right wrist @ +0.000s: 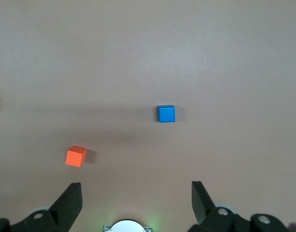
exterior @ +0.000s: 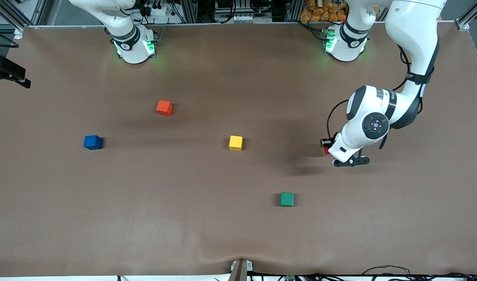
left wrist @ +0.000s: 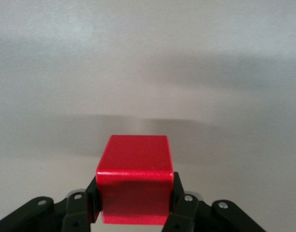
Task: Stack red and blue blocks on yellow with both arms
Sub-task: 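Lift the red cube and carry it to the yellow cube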
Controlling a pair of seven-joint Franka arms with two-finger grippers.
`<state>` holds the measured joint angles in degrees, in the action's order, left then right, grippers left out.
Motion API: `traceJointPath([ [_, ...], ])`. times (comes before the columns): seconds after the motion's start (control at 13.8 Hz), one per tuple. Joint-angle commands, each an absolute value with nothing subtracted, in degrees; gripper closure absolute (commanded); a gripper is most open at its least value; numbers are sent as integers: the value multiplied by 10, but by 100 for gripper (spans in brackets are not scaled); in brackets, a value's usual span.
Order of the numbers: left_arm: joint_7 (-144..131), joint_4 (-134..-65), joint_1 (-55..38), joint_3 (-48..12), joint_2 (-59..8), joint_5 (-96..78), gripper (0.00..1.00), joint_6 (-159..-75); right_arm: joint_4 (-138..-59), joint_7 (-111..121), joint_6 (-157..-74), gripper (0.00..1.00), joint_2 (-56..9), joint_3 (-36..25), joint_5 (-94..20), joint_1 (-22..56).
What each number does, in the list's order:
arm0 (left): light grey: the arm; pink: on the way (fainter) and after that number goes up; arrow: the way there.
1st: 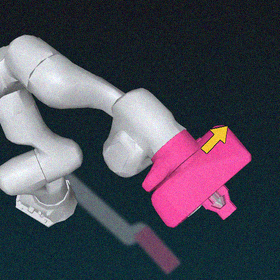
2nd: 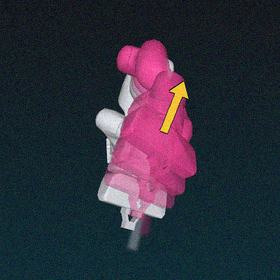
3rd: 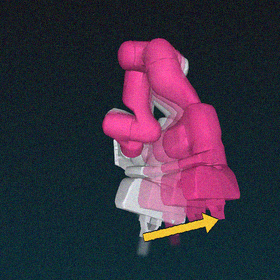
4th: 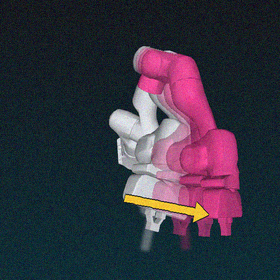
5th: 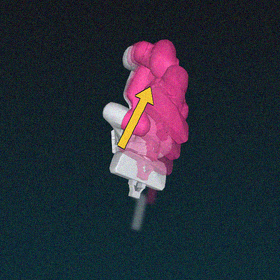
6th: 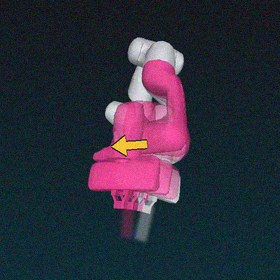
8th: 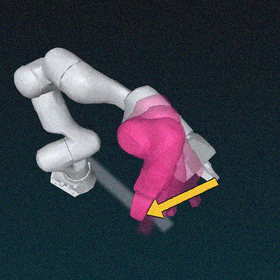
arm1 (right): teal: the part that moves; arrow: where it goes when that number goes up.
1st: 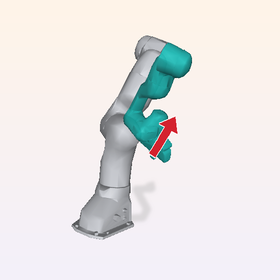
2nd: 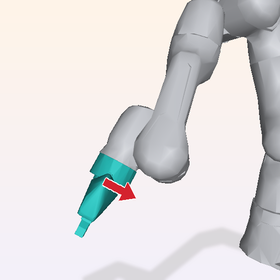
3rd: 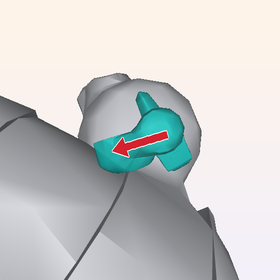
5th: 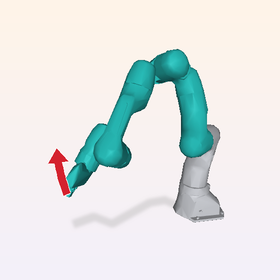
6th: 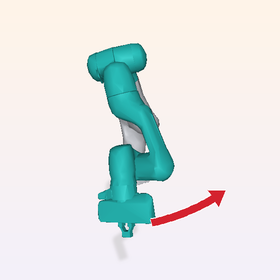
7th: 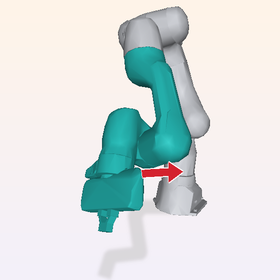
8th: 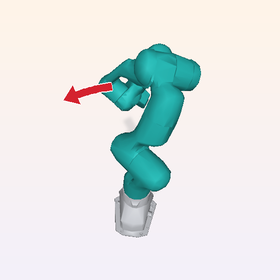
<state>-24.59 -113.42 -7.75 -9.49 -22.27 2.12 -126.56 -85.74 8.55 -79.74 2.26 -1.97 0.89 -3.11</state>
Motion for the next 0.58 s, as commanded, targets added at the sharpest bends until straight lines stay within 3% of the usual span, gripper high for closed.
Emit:
traceJointPath([
  [0.0, -299, -1109, -79, -119, -216, 13, 100, -1240, -852, 81, -792, 0, 19, -14, 12, -39],
  [0.51, -445, -1045, -117, -158, -233, 9, 100, -1216, -852, 81, -793, 0, 19, -14, 12, -39],
])
